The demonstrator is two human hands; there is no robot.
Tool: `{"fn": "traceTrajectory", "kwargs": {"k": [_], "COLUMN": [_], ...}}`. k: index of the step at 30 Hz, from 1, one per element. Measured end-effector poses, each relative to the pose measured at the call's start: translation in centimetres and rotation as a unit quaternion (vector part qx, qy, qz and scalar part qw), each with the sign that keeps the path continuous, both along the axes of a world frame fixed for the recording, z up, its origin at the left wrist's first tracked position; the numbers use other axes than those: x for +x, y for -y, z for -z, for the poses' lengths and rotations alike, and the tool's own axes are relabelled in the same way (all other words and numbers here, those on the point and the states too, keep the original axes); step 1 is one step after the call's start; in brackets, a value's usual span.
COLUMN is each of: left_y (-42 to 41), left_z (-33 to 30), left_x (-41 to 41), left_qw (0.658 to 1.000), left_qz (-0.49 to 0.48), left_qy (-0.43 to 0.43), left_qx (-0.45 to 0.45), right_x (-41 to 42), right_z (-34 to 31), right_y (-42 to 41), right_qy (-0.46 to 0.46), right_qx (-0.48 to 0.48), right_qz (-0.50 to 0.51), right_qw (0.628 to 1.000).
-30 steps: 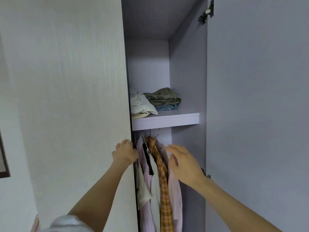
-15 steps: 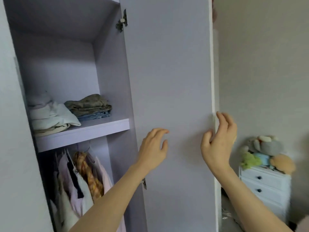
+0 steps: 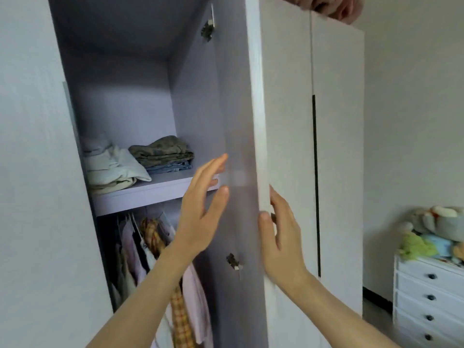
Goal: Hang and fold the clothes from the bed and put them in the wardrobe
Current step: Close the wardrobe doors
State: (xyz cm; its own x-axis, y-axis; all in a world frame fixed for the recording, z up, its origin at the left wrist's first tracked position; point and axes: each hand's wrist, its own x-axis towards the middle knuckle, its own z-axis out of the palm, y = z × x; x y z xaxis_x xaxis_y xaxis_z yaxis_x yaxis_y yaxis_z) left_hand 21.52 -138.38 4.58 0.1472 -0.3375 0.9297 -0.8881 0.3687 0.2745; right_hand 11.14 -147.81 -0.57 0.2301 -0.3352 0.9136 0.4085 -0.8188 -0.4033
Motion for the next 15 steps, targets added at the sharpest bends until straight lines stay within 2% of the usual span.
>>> {"fn": "traceTrajectory", "kwargs": {"k": [3, 5, 6, 8, 11, 13, 15], "left_y": [-3.5, -6.1, -7.9, -10.6, -14.3, -15.4, -15.8], "left_z": [0.0, 0.1, 0.2, 0.2, 0.3, 0.6, 1.0], "left_x": [1.0, 2.4, 3.5, 6.1, 10.5, 12.7, 14.0], "left_qw": [0.999, 0.994, 0.984, 0.948, 0.882, 0.851, 0.840], "left_qz": [-0.007, -0.090, -0.165, -0.309, -0.466, -0.506, -0.504], "left_qy": [-0.037, -0.061, -0.066, -0.056, -0.061, -0.103, -0.155], "left_qx": [-0.005, -0.018, -0.033, -0.040, 0.040, 0.093, 0.131], "right_x": [4.5, 7.7, 9.6, 13.0, 17.6, 19.4, 20.5], "right_z": [0.1, 0.3, 0.4, 0.6, 0.4, 0.0, -0.4], "right_y": [-3.2, -5.1, -6.2, -7.4, -9.2, -9.7, -9.8], "right_qy": [-0.055, -0.104, -0.131, -0.164, -0.198, -0.226, -0.237], "right_qx": [-0.107, -0.159, -0.180, -0.219, -0.249, -0.263, -0.271], "right_qz": [-0.023, -0.034, -0.038, -0.008, 0.018, 0.040, 0.053], "right_qw": [0.992, 0.981, 0.974, 0.962, 0.948, 0.937, 0.931]}}
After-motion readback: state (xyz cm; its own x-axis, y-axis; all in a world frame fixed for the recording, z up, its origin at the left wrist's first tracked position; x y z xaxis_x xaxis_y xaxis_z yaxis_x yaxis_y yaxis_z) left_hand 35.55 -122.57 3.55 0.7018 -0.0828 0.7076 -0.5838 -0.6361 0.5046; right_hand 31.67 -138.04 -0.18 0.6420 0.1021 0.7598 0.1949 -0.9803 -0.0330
